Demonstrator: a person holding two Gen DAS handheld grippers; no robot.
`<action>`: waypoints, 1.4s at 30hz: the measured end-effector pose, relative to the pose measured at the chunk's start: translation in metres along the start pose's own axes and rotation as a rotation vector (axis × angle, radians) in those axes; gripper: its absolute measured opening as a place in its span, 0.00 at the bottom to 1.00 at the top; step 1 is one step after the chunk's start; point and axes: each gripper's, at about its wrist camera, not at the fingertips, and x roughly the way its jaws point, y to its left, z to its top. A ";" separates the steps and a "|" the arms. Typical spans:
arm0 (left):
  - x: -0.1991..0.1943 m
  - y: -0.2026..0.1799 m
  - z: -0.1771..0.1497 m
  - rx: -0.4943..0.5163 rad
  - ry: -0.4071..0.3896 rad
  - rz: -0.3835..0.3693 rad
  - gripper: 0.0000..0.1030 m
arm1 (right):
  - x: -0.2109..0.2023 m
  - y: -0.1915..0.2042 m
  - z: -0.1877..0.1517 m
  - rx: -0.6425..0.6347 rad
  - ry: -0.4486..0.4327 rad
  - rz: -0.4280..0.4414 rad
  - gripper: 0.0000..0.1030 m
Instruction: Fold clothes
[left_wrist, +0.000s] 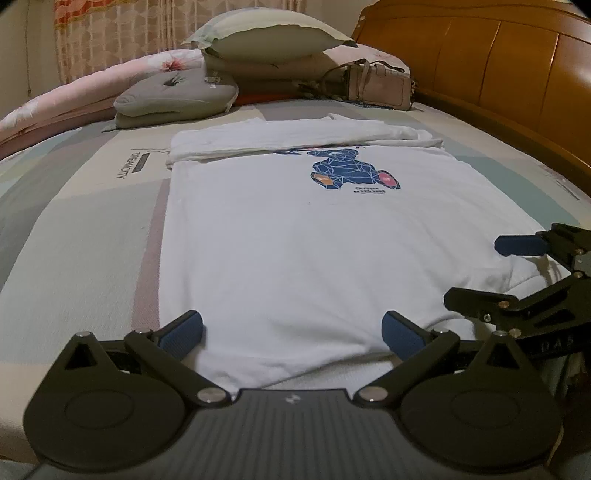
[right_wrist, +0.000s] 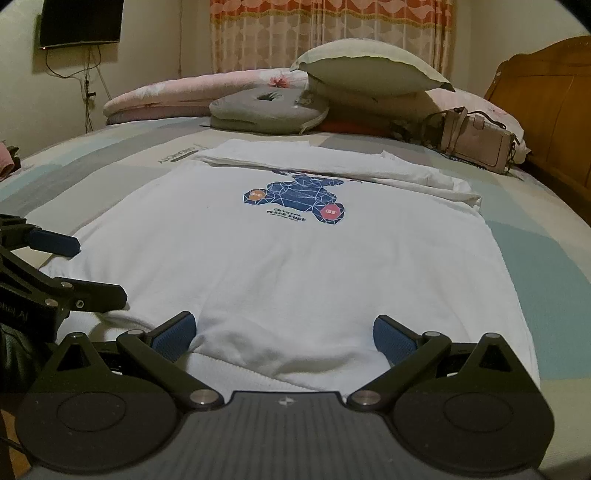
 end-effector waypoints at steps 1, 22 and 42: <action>0.000 0.000 0.000 -0.001 0.002 0.001 1.00 | 0.000 0.000 0.001 0.000 0.005 0.001 1.00; -0.023 -0.014 0.002 0.127 -0.020 -0.058 0.99 | -0.039 -0.033 0.010 -0.216 0.150 0.015 1.00; -0.034 -0.043 -0.017 0.461 0.031 -0.114 0.99 | -0.042 0.011 -0.007 -0.613 0.150 0.083 1.00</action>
